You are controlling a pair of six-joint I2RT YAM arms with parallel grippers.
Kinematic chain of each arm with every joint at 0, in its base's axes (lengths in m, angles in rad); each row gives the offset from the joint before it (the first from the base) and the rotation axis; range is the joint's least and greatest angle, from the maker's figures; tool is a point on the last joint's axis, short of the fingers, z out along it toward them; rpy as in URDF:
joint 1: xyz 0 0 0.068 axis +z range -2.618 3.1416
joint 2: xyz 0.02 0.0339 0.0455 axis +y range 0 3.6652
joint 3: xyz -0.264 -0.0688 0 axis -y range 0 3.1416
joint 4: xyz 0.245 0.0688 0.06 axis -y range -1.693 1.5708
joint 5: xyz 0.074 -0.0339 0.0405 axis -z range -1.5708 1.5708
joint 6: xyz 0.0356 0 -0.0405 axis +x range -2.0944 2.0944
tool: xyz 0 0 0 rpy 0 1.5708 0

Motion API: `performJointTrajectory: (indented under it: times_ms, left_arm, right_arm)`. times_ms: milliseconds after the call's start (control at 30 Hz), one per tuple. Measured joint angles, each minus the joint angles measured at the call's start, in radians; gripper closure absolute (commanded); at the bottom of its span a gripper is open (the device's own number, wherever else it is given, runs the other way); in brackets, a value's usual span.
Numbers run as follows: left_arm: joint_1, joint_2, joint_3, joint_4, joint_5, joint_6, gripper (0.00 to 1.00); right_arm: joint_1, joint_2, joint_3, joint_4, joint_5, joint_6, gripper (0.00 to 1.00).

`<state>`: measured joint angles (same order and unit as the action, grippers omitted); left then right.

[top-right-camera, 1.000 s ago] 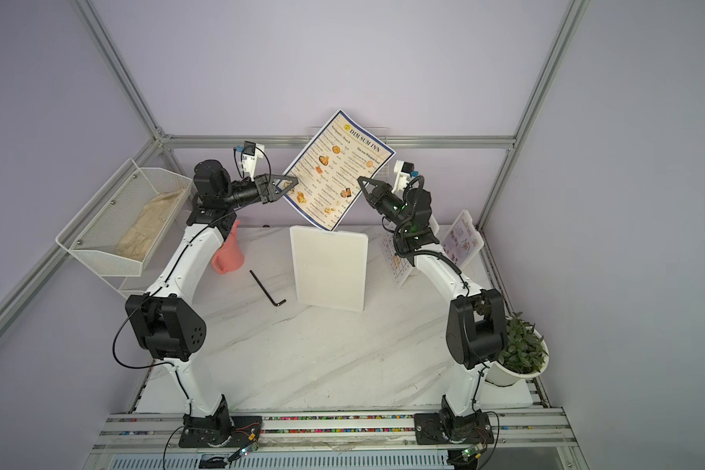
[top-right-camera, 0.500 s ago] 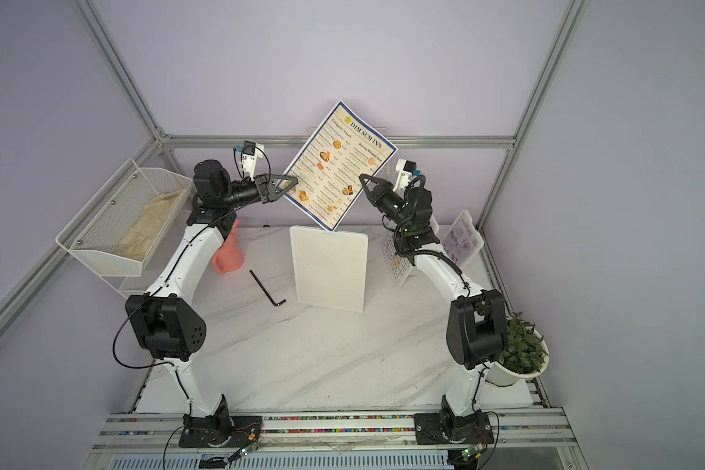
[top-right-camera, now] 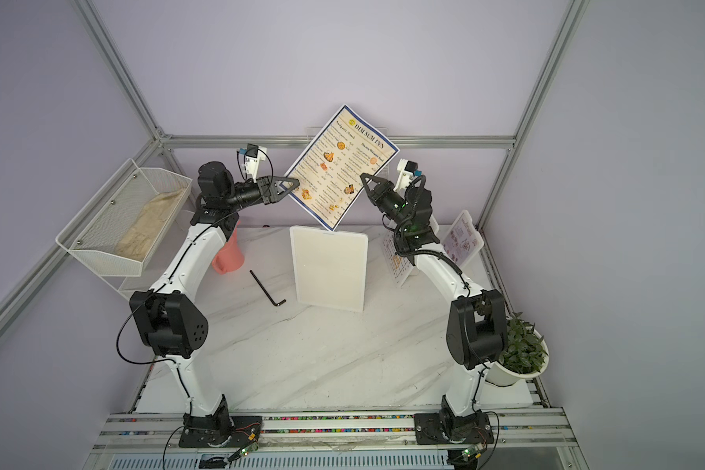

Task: Insert the menus into the narrow rack
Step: Insert the menu into the narrow rack.

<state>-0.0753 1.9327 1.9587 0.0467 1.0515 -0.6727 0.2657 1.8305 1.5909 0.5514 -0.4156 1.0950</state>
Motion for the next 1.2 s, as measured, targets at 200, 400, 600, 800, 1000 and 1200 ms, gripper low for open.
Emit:
performJointTrajectory:
  times_ms: [200, 400, 600, 800, 1000, 1200]
  left_arm:
    - [-0.003, 0.0, -0.001, 0.006, 0.0, 0.0, 0.55]
    - [-0.01, 0.0, -0.002, 0.015, 0.0, 0.0, 0.55]
    - [-0.015, -0.001, -0.013, 0.019, 0.0, 0.0, 0.55]
    - [-0.017, -0.003, -0.027, 0.02, 0.0, -0.001, 0.54]
    - [-0.018, -0.015, -0.052, 0.041, 0.001, -0.004, 0.53]
    - [-0.018, -0.026, -0.09, 0.051, 0.001, -0.012, 0.48]
  right_arm:
    - [0.0, 0.0, -0.015, -0.009, 0.003, -0.008, 1.0]
    - [0.0, -0.005, -0.032, -0.029, 0.003, -0.026, 1.0]
    - [0.0, -0.034, -0.049, -0.035, -0.001, -0.046, 1.0]
    - [0.0, -0.052, -0.065, -0.019, -0.016, -0.06, 1.0]
    - [0.0, -0.052, -0.071, 0.003, -0.048, -0.071, 1.0]
    - [-0.002, -0.052, -0.074, 0.032, -0.08, -0.079, 1.0]
